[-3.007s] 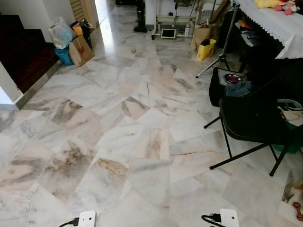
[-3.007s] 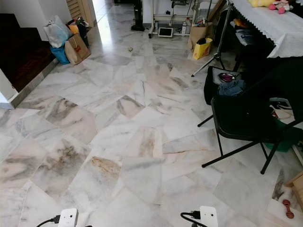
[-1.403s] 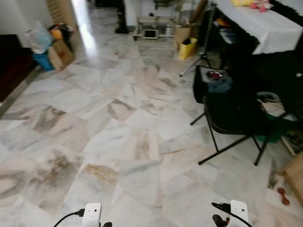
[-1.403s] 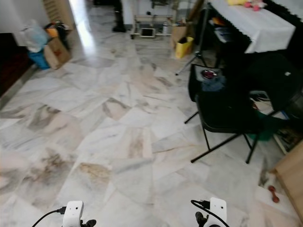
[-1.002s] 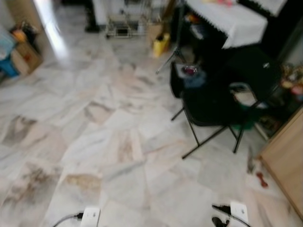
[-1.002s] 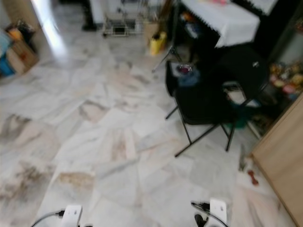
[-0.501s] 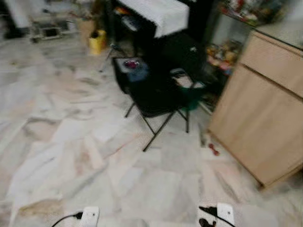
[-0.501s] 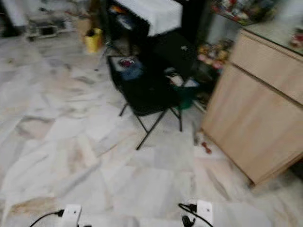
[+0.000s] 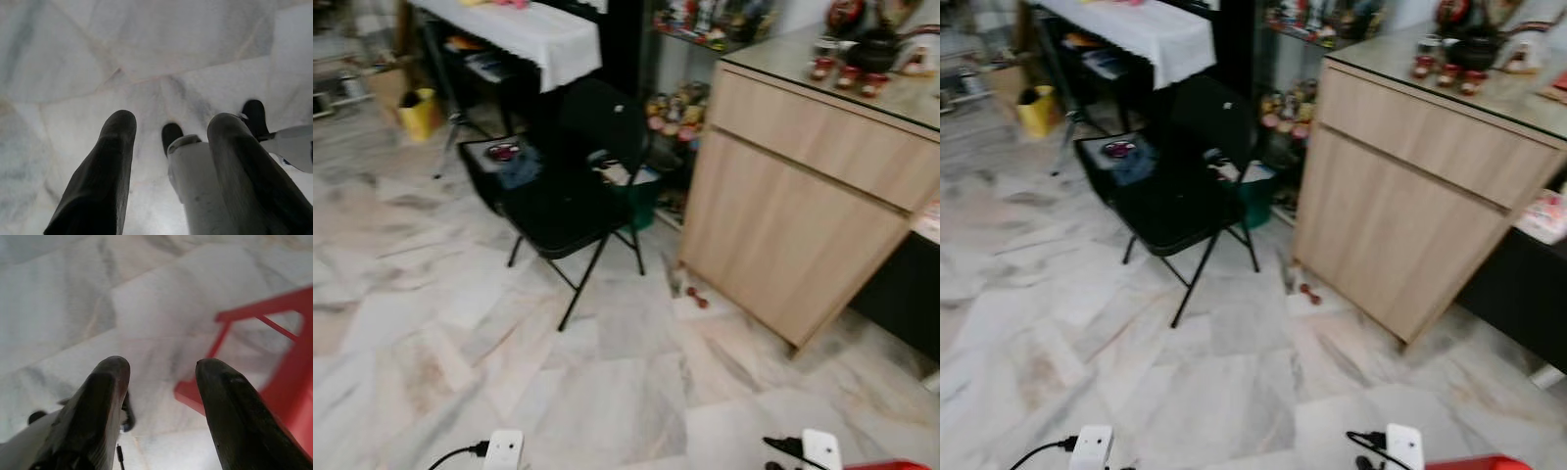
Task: Hang keys on a hook
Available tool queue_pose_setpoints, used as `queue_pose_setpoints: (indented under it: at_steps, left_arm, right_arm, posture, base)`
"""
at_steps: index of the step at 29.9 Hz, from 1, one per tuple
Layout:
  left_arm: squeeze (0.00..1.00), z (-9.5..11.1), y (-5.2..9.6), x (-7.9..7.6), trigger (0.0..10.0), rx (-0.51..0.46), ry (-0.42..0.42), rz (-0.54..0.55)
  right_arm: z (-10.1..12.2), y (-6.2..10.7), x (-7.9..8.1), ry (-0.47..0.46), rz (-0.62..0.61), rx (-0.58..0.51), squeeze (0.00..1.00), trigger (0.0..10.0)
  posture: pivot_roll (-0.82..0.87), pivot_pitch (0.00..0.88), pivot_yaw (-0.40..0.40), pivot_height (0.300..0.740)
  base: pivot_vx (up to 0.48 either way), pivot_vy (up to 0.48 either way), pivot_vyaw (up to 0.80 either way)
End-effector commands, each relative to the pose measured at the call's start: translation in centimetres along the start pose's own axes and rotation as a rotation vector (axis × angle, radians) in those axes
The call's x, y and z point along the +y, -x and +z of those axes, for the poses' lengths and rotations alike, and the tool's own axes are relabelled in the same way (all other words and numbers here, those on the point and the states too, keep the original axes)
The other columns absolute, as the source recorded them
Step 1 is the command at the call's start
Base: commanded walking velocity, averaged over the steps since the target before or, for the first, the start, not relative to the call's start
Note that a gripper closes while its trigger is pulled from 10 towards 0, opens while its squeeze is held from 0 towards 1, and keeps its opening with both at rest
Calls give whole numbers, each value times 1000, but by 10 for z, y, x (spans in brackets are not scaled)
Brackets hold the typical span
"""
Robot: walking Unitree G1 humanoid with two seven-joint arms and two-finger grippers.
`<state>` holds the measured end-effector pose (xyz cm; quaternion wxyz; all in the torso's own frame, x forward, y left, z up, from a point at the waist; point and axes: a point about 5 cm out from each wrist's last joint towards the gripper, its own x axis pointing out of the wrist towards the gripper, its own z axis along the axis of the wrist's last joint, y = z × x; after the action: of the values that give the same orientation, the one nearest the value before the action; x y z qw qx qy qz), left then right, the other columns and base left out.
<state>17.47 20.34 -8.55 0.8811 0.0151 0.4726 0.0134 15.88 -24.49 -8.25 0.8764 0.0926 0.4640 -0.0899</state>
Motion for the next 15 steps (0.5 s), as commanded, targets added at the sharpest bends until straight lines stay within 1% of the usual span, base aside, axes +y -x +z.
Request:
queue_pose_setpoints:
  at_steps: [1, 3, 4, 5, 7, 8, 9, 12, 14, 15]
  left_arm:
    - [0, -6, 1, 5, 10000, 26, -22, 2]
    - [0, -7, 2, 6, 10000, 29, -20, 4]
    - [0, -7, 2, 6, 10000, 29, -20, 4]
    - [0, -7, 2, 7, 10000, 32, -14, 4]
    - [0, -8, 2, 7, 10000, 33, -12, 4]
    - [0, -8, 2, 8, 10000, 38, -10, 2]
    - [0, -8, 2, 8, 10000, 39, -11, 2]
    - [0, -7, 2, 9, 10000, 39, -39, 5]
    - [0, -7, 2, 10, 10000, 36, -39, 7]
    - [0, -7, 2, 10, 10000, 34, -38, 6]
  right_arm:
    - [10, -3, 8, -9, 21, -10, 0, 10000]
    - [17, -6, 16, -5, 28, -18, 0, 10000]
    - [17, -6, 16, -5, 28, -18, 0, 10000]
    - [19, -8, 23, -2, 33, -21, 0, 10000]
    - [19, -8, 25, -1, 35, -22, 0, 10000]
    - [14, -9, 35, 3, 44, -15, 0, 10000]
    - [11, -9, 38, 4, 48, -11, 0, 10000]
    - [-8, -8, 50, 9, 58, 15, 0, 10000]
    - [-14, -7, 52, 12, 59, 23, 0, 10000]
    - [-17, -6, 53, 14, 59, 28, 0, 10000]
  posture:
    - [86, 22, -24, 740]
    - [84, 15, -21, 740]
    - [84, 15, -21, 740]
    - [83, 10, -18, 740]
    - [83, 8, -18, 740]
    - [83, 3, -17, 740]
    - [83, 1, -17, 740]
    - [85, 0, -17, 740]
    - [86, 0, -17, 740]
    - [86, 0, -17, 740]
  base:
    - [0, 0, -800]
    - [0, 0, -800]
    - [0, 0, -800]
    - [0, 0, -800]
    - [0, 0, -800]
    - [0, 0, -800]
    - [0, 0, -800]
    - [0, 460, -800]
    - [0, 377, -800]
    - [0, 0, -800]
